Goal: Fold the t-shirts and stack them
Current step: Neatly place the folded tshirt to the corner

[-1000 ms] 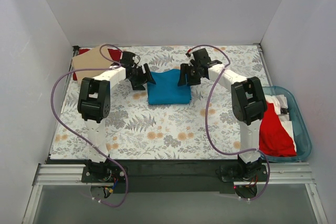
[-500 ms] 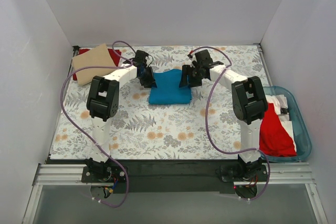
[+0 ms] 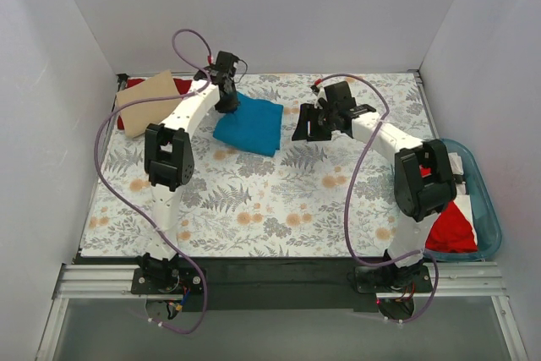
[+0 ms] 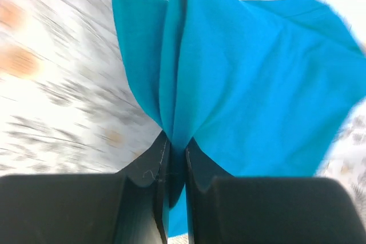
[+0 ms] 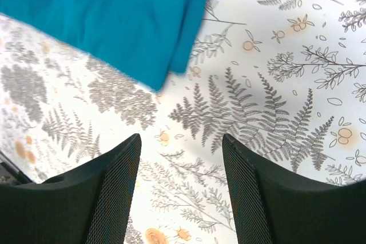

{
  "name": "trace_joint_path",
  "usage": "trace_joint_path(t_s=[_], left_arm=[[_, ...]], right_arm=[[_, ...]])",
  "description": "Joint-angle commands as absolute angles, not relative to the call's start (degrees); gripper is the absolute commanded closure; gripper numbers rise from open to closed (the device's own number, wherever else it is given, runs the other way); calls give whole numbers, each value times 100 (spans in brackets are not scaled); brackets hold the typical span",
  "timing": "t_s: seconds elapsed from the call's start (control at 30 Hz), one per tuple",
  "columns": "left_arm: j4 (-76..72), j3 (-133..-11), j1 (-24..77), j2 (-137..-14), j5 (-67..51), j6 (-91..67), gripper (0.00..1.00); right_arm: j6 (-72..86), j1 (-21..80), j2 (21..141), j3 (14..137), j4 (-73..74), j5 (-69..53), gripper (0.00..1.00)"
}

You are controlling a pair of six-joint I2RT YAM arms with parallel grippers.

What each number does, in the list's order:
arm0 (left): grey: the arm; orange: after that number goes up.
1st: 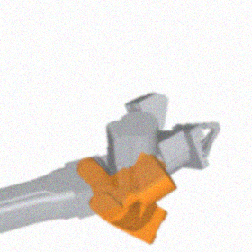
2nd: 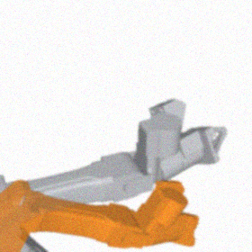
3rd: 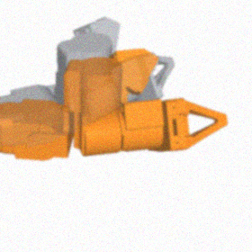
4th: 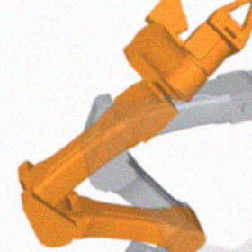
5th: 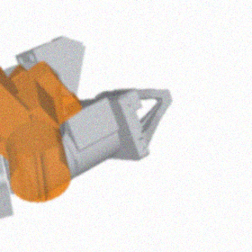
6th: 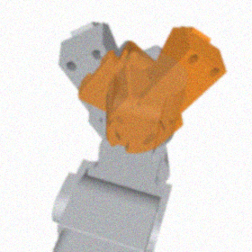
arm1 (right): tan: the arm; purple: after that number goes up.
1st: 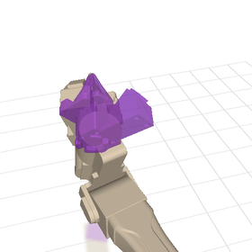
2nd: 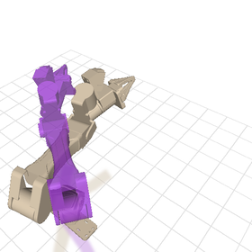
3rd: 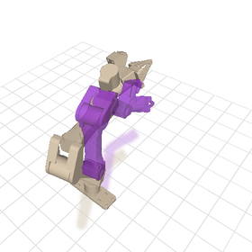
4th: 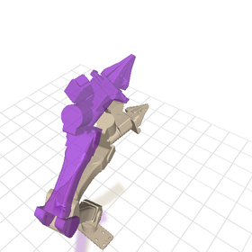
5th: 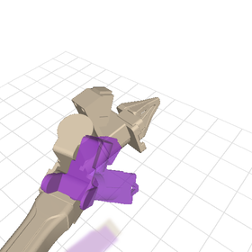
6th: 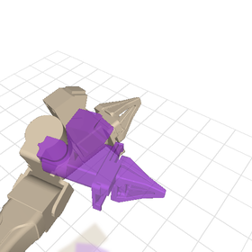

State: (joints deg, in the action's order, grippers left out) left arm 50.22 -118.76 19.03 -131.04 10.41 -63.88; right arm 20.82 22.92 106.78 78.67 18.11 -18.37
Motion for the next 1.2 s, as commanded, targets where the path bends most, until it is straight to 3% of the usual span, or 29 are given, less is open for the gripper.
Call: trace_joint_path(t_s=[0.0,0.23,1.17], left_arm=[[5466,-12611,1556,-13042,1889,-5986,100],[5546,-13596,1038,-13368,2091,-5565,100],[3964,-14045,-571,-13193,388,-5335,100]], right_arm=[[2145,2338,10205,7630,1521,-1977,34],[2162,2531,9809,7348,1521,-2074,35],[2021,2918,10081,7418,1775,-2048,37]])
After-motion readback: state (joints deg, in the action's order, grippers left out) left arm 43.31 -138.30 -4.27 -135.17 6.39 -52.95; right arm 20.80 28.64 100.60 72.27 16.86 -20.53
